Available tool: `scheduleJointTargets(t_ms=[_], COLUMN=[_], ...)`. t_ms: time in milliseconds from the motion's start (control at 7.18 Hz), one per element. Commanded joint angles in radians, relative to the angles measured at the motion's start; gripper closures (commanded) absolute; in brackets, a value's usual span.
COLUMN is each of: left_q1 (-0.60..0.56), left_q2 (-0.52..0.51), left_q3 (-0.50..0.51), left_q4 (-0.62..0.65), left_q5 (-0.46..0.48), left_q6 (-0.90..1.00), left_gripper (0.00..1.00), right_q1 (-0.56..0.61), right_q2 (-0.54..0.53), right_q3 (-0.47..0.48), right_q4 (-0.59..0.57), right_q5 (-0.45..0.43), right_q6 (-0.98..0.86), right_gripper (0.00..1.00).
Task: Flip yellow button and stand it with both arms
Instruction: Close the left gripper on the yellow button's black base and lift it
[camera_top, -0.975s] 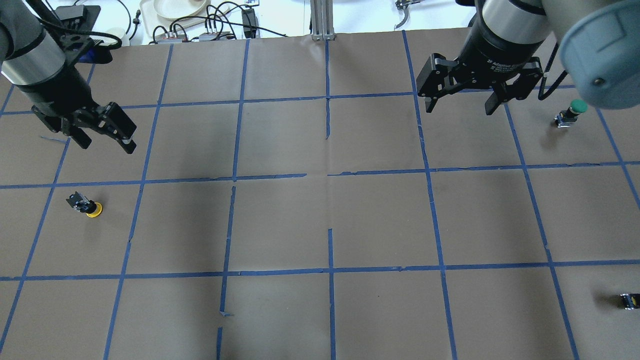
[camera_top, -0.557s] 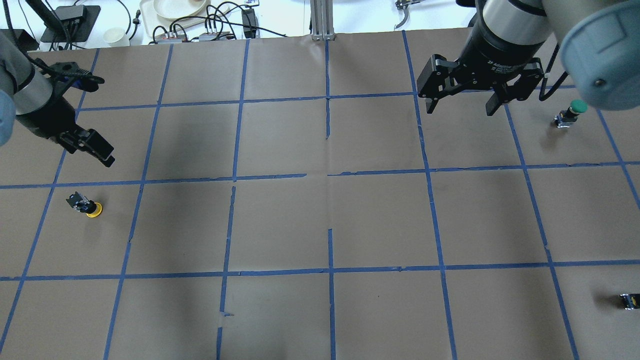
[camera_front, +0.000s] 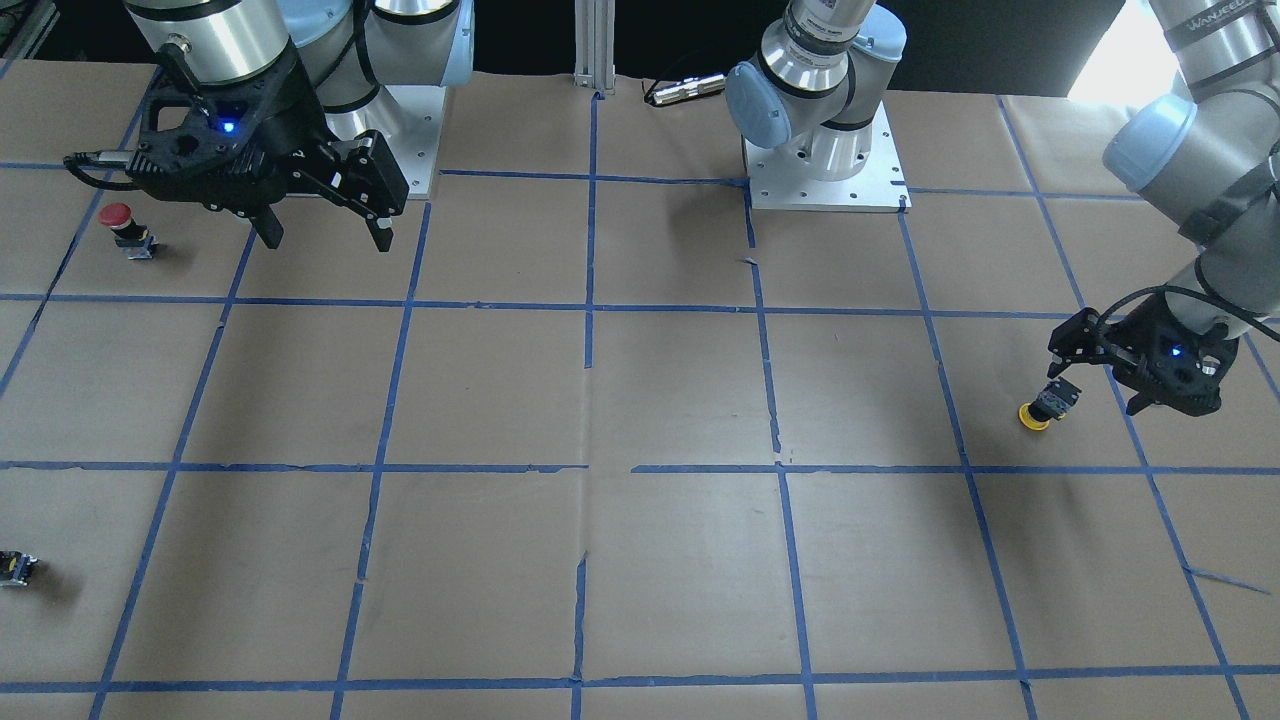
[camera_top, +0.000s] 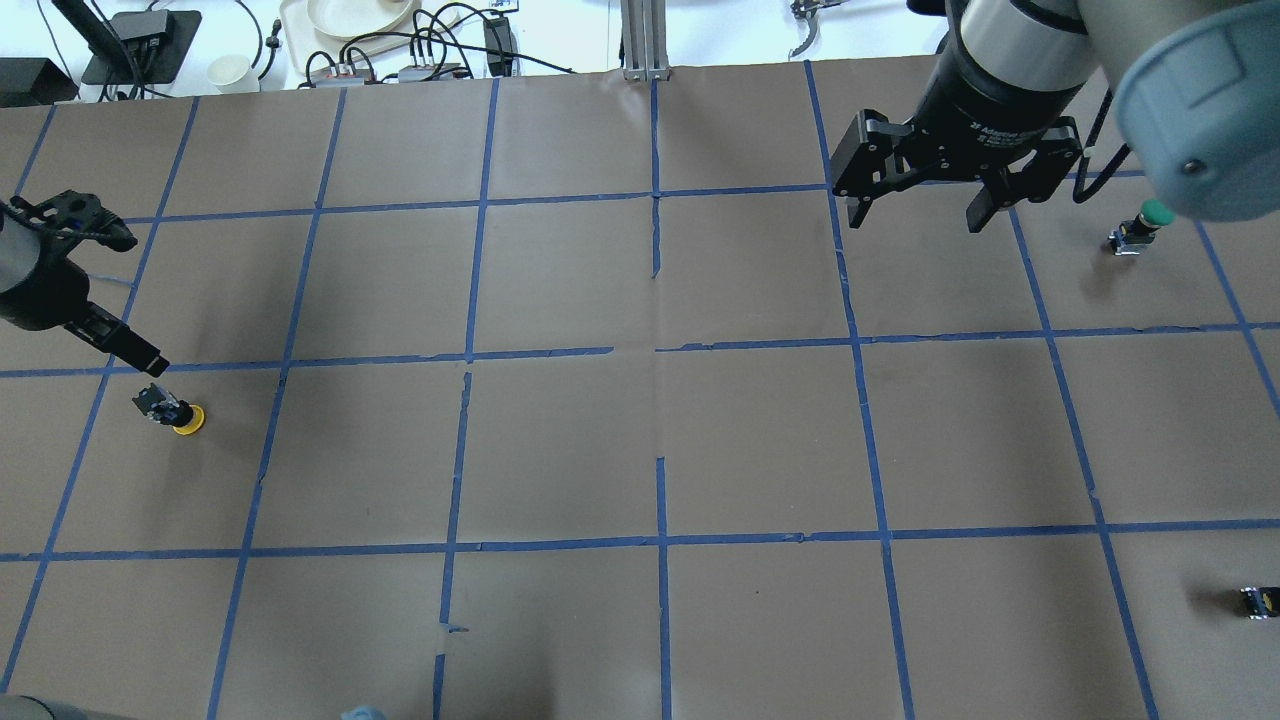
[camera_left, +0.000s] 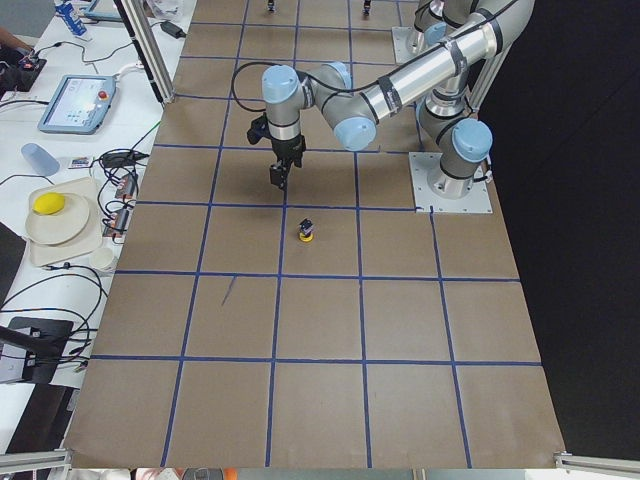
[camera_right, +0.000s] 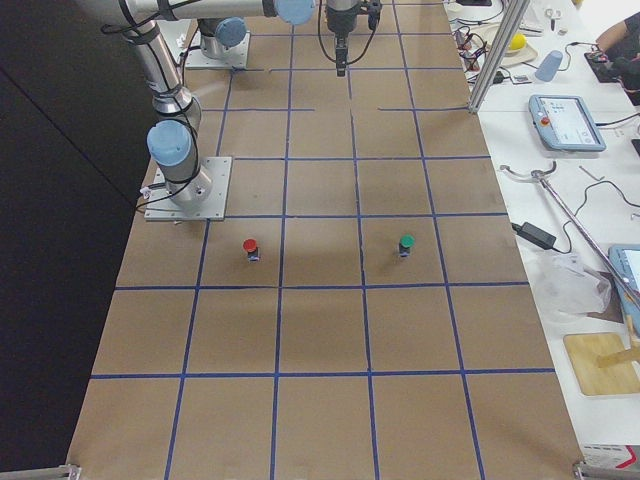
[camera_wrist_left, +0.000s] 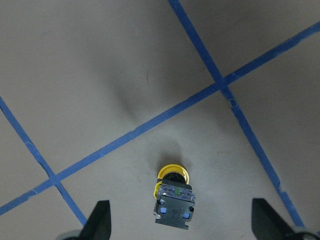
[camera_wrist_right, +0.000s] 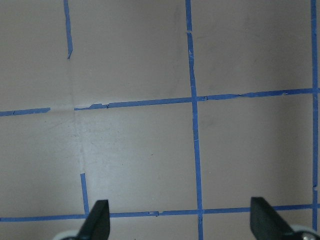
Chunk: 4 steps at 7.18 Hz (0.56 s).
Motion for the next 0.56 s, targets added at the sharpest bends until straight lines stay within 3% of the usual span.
scheduleJointTargets(t_ms=[0, 418], left_q1=[0.038, 0.075], left_q2=[-0.041, -0.051], left_q3=[-0.061, -0.095], left_q4=[0.120, 0.139], left_q5=[-0.030, -0.019], left_q6=[0.106, 0.130], left_gripper=[0.01, 0.02], right_q1=[0.001, 0.002], right_q2=[-0.004, -0.007], right_q3=[0.006, 0.009], right_q4=[0.001, 0.001], right_q5=[0.001, 0.002], right_q6=[0.001, 0.001], right_gripper=[0.00, 0.00])
